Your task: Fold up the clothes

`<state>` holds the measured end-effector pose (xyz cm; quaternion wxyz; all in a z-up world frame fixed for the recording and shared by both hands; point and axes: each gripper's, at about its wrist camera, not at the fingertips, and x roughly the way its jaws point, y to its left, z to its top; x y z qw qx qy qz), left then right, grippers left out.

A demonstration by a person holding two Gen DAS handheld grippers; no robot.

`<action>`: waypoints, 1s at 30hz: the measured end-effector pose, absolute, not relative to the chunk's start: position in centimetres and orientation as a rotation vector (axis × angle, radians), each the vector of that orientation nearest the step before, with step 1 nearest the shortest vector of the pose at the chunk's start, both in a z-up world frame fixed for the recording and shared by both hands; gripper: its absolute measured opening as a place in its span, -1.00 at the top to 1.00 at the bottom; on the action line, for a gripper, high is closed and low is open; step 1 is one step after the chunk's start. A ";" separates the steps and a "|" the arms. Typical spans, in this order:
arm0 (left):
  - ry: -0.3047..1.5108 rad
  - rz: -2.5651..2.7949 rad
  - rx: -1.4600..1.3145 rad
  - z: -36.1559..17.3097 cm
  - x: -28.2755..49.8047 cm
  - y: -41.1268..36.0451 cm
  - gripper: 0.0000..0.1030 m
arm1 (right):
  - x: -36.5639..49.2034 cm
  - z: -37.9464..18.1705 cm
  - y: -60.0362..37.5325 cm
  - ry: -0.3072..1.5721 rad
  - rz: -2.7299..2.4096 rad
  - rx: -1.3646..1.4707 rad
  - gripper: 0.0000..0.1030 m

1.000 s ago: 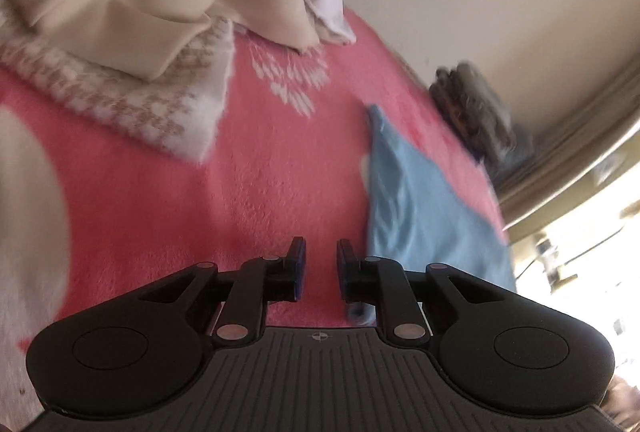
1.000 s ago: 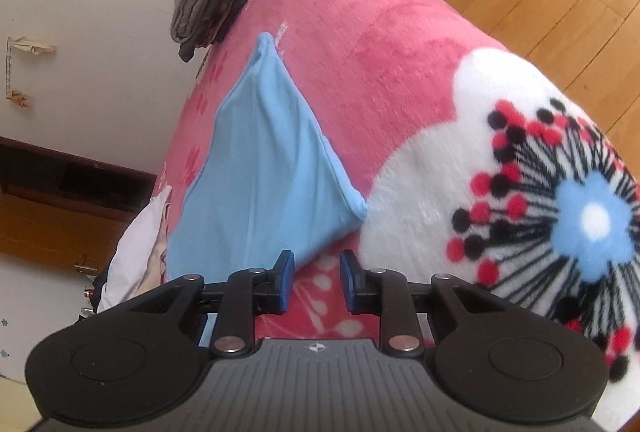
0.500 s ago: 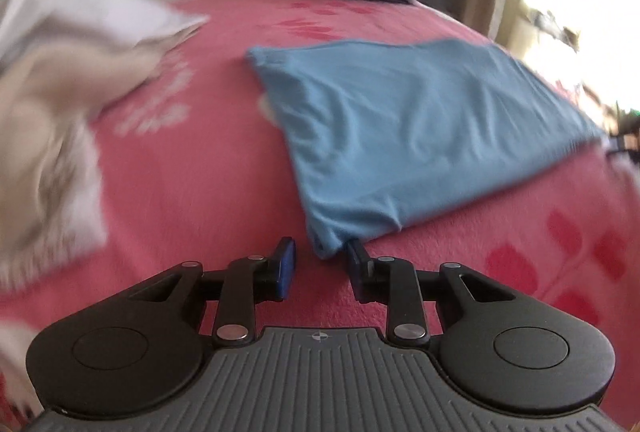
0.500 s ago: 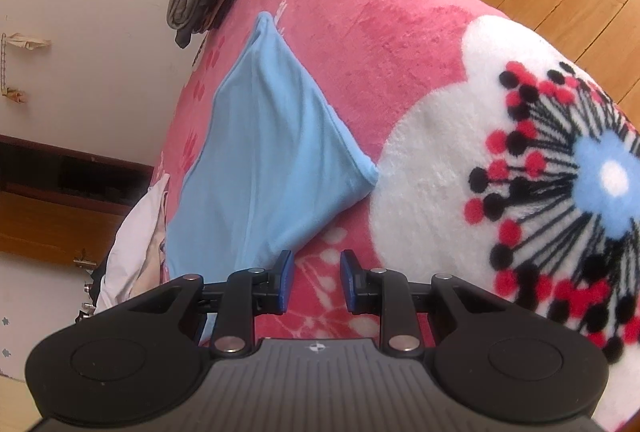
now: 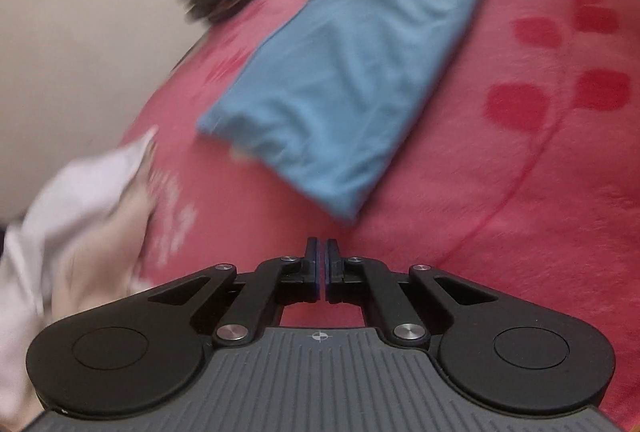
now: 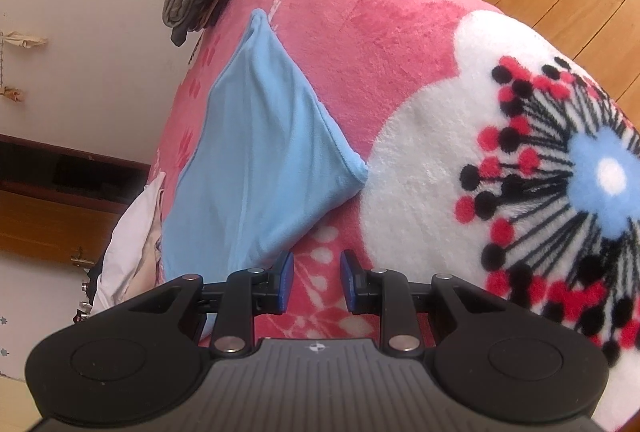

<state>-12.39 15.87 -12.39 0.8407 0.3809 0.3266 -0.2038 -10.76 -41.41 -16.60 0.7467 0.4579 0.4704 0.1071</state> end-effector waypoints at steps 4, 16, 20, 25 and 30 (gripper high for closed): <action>0.777 -0.241 0.509 -10.5 -11.1 19.0 0.95 | -10.9 -16.1 -41.4 1.027 0.238 0.986 0.47; 0.994 -0.226 -0.986 -12.9 -10.1 22.9 0.33 | -10.7 -16.6 -41.1 0.983 0.194 1.117 0.22; 1.015 -0.205 -1.056 -14.8 -10.6 21.2 0.25 | -10.1 -17.4 -40.6 0.991 0.188 1.159 0.14; 0.933 -0.154 -1.117 -15.5 -9.5 20.7 0.20 | -8.9 -18.3 -40.4 0.947 0.137 1.238 0.16; 0.837 -0.079 -1.058 -15.2 -9.5 19.8 0.46 | -8.5 -18.8 -40.1 0.885 0.058 1.270 0.51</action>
